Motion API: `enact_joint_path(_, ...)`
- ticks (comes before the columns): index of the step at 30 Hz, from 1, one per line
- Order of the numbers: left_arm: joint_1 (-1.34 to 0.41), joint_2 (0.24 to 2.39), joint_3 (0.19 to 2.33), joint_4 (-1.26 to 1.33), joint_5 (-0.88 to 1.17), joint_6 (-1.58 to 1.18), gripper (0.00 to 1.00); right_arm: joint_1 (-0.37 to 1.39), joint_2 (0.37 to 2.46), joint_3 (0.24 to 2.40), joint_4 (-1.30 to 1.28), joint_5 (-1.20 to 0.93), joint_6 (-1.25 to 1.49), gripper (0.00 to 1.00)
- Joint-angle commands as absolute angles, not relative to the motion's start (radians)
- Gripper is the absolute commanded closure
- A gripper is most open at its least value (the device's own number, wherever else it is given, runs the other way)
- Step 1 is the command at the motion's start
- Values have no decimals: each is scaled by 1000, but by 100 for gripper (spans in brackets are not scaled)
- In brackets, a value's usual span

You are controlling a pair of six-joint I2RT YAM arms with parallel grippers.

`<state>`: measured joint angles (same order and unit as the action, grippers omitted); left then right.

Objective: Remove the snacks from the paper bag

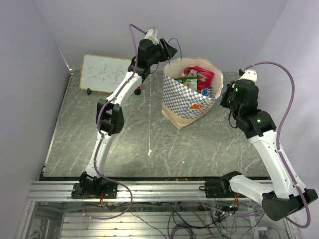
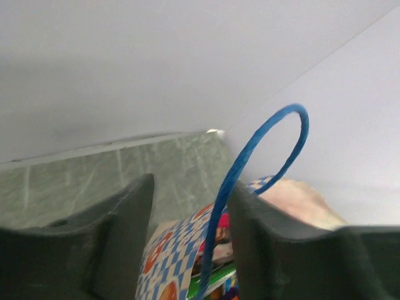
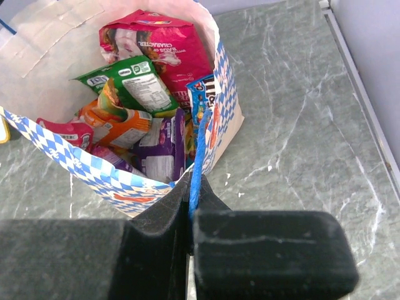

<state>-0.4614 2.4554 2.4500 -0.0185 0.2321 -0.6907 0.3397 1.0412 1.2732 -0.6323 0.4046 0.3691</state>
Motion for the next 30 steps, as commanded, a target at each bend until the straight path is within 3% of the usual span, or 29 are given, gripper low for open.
enact_joint_path(1,-477,2500,2521,189,239,-758,53,336,1037,1280,-595,423,315,100)
enact_joint_path(2,-478,2511,2539,191,230,-750,61,337,1035,1279,-597,425,312,100)
enact_joint_path(4,-478,2509,2557,197,213,-734,65,336,1030,1276,-593,426,309,100)
enact_joint_path(10,-474,2380,2485,222,208,-737,92,336,1027,1309,-624,391,291,100)
enact_joint_path(23,-404,1789,1844,-53,180,-781,93,338,1060,1429,-666,152,257,100)
enact_joint_path(30,-317,1460,1516,-134,185,-781,93,339,1157,1469,-622,-161,349,100)
